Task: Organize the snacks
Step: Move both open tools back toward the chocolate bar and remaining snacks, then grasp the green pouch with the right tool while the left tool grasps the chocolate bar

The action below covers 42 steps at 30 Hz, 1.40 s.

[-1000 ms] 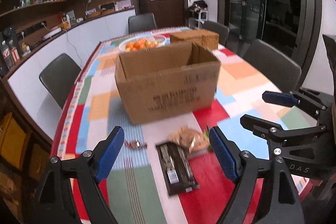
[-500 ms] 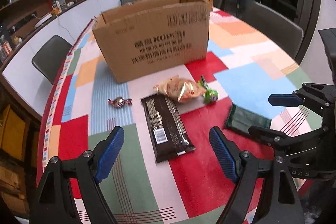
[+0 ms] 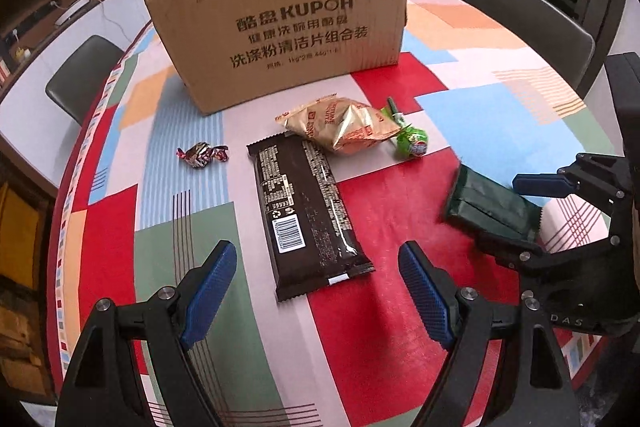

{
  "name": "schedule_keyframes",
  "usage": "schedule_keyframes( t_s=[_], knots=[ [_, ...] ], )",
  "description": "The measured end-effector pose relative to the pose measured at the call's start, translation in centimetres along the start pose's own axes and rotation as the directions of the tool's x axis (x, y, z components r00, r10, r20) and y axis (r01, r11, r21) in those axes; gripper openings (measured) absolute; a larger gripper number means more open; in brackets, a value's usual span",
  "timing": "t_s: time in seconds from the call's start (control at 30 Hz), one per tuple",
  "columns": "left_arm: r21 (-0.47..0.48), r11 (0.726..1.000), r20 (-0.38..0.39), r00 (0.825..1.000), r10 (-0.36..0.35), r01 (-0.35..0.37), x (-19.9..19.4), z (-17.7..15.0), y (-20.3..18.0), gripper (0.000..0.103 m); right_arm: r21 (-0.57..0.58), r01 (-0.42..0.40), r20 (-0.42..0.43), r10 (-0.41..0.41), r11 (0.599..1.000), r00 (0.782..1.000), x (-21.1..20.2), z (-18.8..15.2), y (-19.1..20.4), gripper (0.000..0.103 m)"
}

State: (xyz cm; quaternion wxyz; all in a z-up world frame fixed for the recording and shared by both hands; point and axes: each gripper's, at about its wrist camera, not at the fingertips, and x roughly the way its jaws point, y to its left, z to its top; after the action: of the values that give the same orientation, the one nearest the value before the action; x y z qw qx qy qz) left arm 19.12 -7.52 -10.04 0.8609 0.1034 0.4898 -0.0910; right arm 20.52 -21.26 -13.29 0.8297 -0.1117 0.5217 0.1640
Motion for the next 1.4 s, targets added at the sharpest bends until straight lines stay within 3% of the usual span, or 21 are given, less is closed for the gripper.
schedule_keyframes(
  t_s=[0.23, 0.3, 0.37, 0.6, 0.8, 1.0, 1.4],
  knots=[
    [-0.022, 1.000, -0.006, 1.000, -0.008, 0.008, 1.3, 0.7, 1.0, 0.083, 0.030, -0.007, 0.014, 0.007, 1.000, 1.000, 1.0, 0.9, -0.6, 0.061],
    [-0.034, 0.999, -0.005, 1.000, -0.014, 0.014, 1.8, 1.0, 1.4, 0.083, 0.037, -0.011, 0.023, 0.010, 0.999, 1.000, 1.1, 1.2, -0.4, 0.051],
    [-0.043, 0.999, -0.005, 1.000, -0.023, 0.023, 2.1, 1.3, 1.8, 0.083, 0.039, -0.010, 0.031, 0.008, 0.999, 0.999, 1.2, 1.5, -0.2, 0.047],
    [-0.095, 0.994, -0.030, 0.997, -0.065, 0.062, 4.2, 2.7, 2.9, 0.083, 0.102, -0.049, 0.052, 0.044, 0.994, 0.998, 1.7, 2.9, -0.1, 0.046],
    [-0.085, 0.995, -0.045, 0.997, -0.063, 0.059, 5.4, 3.7, 2.6, 0.070, 0.173, -0.093, 0.080, 0.080, 0.981, 0.994, 1.7, 3.6, -0.1, 0.046],
    [-0.104, 0.992, -0.061, 0.995, -0.078, 0.071, 6.3, 4.0, 2.4, 0.053, 0.185, -0.074, 0.114, 0.053, 0.980, 0.992, 1.0, 4.1, 0.1, 0.046],
    [-0.133, 0.984, -0.012, 0.993, -0.120, 0.118, 3.5, 2.3, 3.6, 0.049, 0.204, -0.074, 0.162, 0.041, 0.976, 0.986, -0.8, 4.6, 0.6, 0.046]
  ],
)
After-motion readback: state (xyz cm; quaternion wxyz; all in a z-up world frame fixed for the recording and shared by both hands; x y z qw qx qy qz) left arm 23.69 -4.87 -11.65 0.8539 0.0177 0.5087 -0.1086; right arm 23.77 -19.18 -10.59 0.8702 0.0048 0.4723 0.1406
